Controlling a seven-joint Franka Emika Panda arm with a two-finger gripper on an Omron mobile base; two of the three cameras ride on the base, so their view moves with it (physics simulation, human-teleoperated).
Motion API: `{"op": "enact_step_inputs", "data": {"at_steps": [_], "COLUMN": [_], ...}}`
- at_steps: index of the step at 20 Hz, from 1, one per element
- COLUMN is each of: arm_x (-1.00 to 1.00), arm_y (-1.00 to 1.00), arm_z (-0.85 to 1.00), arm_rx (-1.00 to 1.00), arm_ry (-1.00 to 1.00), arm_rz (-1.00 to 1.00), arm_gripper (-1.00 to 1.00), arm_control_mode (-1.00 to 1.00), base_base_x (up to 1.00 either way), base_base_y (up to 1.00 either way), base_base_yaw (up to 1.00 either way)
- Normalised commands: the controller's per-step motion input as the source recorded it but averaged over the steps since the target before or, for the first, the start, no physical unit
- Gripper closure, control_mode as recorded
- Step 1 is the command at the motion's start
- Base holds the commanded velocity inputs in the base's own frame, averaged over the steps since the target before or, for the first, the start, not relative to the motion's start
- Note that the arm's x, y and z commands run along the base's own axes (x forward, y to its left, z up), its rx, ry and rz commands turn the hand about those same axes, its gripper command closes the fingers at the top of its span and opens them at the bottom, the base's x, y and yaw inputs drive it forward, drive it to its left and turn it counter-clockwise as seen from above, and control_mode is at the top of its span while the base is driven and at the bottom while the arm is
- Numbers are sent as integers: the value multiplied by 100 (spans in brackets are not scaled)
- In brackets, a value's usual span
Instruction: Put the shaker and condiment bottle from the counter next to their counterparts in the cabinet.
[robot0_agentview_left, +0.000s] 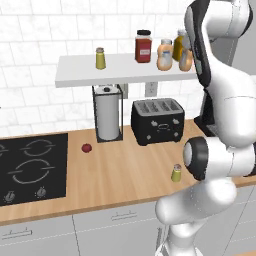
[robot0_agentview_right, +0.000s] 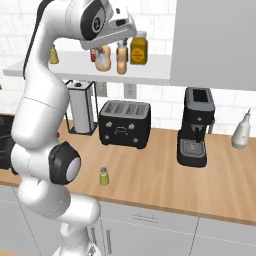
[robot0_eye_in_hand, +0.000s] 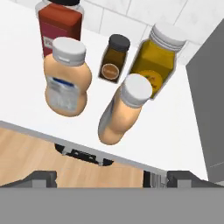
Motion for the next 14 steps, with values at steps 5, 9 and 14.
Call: {"op": "enact_step_inputs", "data": {"at_steps": [5, 9, 14], "arm_x": [-79, -67, -62], "arm_y": [0, 0, 4], "arm_z": [-8, -33, -43], "arm_rx": [7, 2, 0], "arm_ry": [0, 0, 0], "arm_rz": [0, 1, 2], "arm_gripper": [-100, -100, -100], "arm_control_mode": [-100, -100, -100], "base_base_x": [0, 0, 0], "base_base_y": [0, 0, 0], "base_base_yaw": [0, 0, 0]}}
